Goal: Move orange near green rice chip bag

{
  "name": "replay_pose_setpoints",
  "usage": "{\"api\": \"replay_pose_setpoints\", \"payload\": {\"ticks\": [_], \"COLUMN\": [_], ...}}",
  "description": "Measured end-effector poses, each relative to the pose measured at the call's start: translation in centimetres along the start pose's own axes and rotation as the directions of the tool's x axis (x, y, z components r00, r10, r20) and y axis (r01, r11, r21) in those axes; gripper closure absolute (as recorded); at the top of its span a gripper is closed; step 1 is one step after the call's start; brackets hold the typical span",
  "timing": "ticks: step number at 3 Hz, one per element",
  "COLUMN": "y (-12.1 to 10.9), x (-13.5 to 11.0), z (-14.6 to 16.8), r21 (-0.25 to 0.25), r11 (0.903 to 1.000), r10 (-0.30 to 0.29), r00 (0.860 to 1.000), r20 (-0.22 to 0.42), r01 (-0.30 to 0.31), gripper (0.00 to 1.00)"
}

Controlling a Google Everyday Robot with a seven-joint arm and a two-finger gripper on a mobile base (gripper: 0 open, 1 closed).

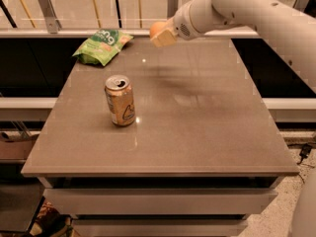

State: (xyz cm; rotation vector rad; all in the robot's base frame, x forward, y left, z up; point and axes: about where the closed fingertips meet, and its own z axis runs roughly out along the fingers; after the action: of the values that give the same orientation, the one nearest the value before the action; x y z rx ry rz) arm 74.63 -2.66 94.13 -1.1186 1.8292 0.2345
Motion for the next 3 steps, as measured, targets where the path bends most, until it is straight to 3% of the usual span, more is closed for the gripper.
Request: {"api": "replay_pose_setpoints", "payload": {"ticks": [1, 3], "y": [1.4, 4.4], "x": [0.6, 0.8], "z": [2.6, 7.2], "r21": [0.025, -0.004], "r11": [0.9997, 0.9995], "r10": [0.009, -0.032], "r00": [1.0, 0.999], "r20": [0.022, 0.006], "r01": [-0.01, 0.032], "gripper": [1.0, 1.0]}}
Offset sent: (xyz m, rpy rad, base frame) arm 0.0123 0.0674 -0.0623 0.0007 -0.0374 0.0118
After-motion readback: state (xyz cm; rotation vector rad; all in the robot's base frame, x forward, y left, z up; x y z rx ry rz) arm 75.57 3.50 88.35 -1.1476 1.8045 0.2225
